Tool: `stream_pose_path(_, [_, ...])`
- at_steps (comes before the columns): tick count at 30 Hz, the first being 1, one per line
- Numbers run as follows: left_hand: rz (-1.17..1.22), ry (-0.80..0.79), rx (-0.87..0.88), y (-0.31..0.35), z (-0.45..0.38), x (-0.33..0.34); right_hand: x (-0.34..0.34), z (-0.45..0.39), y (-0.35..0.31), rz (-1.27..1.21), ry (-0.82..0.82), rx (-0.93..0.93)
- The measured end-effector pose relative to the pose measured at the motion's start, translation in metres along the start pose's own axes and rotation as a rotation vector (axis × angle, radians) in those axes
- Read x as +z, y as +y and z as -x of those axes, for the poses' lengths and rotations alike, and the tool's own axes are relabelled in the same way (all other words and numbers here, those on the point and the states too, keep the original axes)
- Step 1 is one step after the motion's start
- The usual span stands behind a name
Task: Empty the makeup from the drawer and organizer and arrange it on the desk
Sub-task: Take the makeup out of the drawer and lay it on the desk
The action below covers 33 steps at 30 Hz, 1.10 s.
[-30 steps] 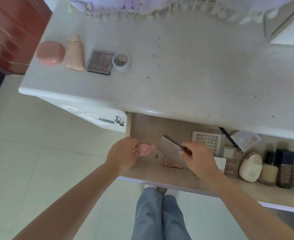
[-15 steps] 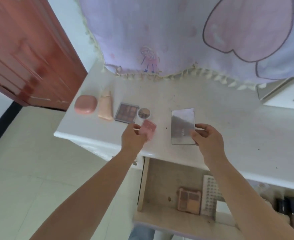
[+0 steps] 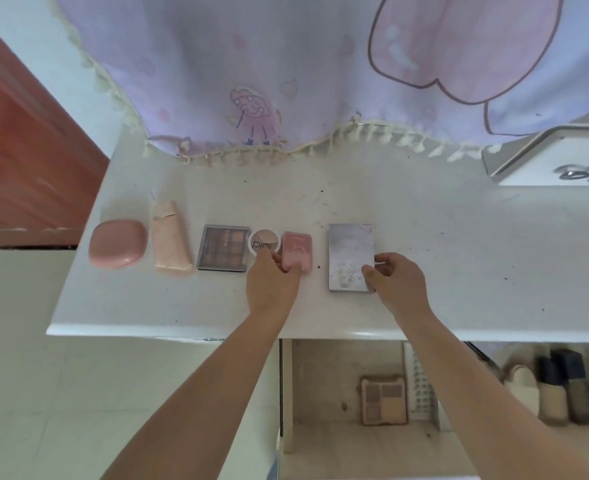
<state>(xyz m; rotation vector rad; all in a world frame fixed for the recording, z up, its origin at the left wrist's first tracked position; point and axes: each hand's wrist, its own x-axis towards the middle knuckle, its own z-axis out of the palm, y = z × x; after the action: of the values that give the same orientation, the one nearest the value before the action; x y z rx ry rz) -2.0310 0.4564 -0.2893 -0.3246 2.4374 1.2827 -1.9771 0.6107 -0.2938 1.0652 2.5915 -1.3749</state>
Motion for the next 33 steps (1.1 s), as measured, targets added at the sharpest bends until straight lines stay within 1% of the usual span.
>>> stream_pose_path(2, [-0.070,-0.028,0.031,0.000,0.000,-0.001,-0.002,0.000,-0.002,0.158,0.008,-0.063])
stream_pose_path(7, [-0.205,-0.036,0.092,-0.001,0.004,-0.003,-0.004,-0.001,-0.006,0.433,0.035,-0.159])
stream_pose_path(8, [-0.241,-0.027,0.111,-0.001,0.007,-0.004,-0.005,0.000,-0.006,0.445,0.033,-0.166])
stream_pose_path(11, [-0.336,0.019,0.171,-0.004,0.027,-0.002,-0.010,0.011,0.007,0.374,0.067,-0.221])
stream_pose_path(13, [-0.361,0.014,0.267,-0.013,0.051,0.005,-0.018,0.029,0.027,0.319,0.130,-0.324])
stream_pose_path(14, [-0.375,-0.020,0.339,-0.019,0.065,0.011,-0.023,0.042,0.039,0.299,0.156,-0.389])
stream_pose_path(16, [-0.423,-0.170,0.477,-0.035,0.096,0.028,-0.035,0.066,0.071,0.288,0.184,-0.511])
stream_pose_path(18, [-0.546,-0.373,0.543,-0.053,0.120,0.054,-0.050,0.083,0.110,0.330,0.131,-0.563])
stream_pose_path(19, [-0.622,-0.459,0.538,-0.063,0.128,0.070,-0.058,0.088,0.132,0.364,0.089,-0.560])
stream_pose_path(21, [-0.728,-0.553,0.451,-0.079,0.133,0.100,-0.072,0.090,0.172,0.488,-0.038,-0.478])
stream_pose_path(24, [-0.865,-0.579,0.374,-0.092,0.128,0.140,-0.086,0.077,0.208,0.669,-0.269,-0.258])
stream_pose_path(25, [-0.907,-0.577,0.366,-0.094,0.126,0.151,-0.089,0.073,0.216,0.699,-0.352,-0.229])
stream_pose_path(27, [-0.966,-0.572,0.333,-0.098,0.123,0.170,-0.090,0.063,0.228,0.769,-0.452,-0.246])
stream_pose_path(29, [-1.010,-0.561,0.291,-0.098,0.123,0.183,-0.087,0.056,0.232,0.840,-0.503,-0.254])
stream_pose_path(31, [-1.059,-0.529,0.261,-0.097,0.123,0.191,-0.085,0.051,0.235,0.899,-0.500,-0.257])
stream_pose_path(33, [-1.123,-0.500,0.251,-0.094,0.121,0.194,-0.083,0.049,0.238,0.940,-0.480,-0.309])
